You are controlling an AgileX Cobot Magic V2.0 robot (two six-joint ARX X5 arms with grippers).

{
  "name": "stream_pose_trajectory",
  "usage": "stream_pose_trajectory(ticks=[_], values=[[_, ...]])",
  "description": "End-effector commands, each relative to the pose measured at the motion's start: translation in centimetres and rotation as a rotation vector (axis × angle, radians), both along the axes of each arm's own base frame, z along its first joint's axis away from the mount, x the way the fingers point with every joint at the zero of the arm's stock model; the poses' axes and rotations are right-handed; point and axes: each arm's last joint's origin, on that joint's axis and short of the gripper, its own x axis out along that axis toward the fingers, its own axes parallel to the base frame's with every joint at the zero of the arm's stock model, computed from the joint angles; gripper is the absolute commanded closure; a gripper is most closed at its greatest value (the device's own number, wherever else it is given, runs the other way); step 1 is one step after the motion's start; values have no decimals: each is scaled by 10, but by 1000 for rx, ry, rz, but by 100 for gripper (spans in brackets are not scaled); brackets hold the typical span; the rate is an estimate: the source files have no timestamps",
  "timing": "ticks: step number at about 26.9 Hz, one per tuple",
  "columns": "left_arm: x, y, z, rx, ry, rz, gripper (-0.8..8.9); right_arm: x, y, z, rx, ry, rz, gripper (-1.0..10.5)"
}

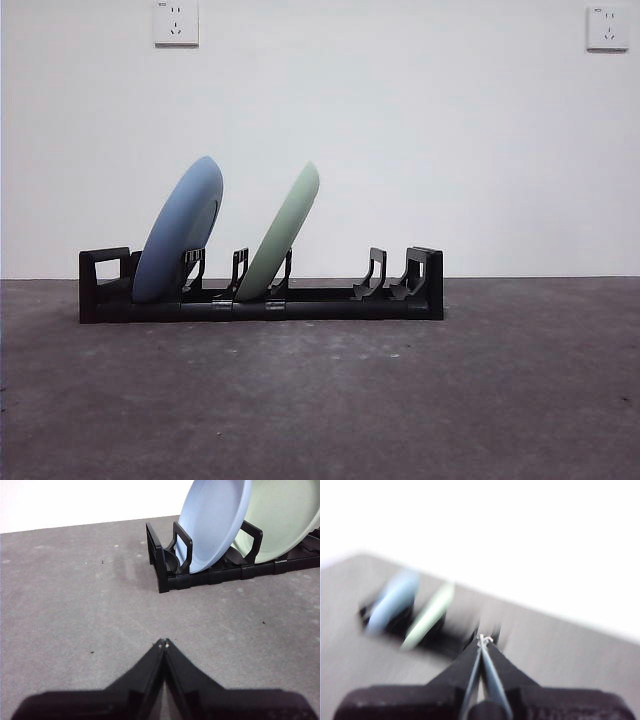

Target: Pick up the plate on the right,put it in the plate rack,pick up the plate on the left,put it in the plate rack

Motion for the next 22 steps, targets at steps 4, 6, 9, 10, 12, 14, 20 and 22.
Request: stream_pose_trajectory(ticks=[4,6,9,10,12,14,20,22], values=[[0,0,-3,-10,4,5,817,0,-11,-86,-29,-176,-221,945],[0,0,-3,-10,4,5,817,6,-12,-114,-17,-193,-234,945],[0,0,-3,-10,4,5,817,15,-12,-156,10,-194,-257,945],[0,0,-3,-10,4,5,817,17,-12,-169,19,-189,-268,945],[0,0,-3,-10,4,5,817,23,-14,-196,45,-178,-311,945],[0,0,-3,-10,4,5,817,26,-15,-220,65,-164,-360,945],[0,0,-3,-10,4,5,817,31,-17,-276,101,-106,-444,945],[0,0,-3,-10,4,5,817,31,-17,-289,97,-90,-445,945]])
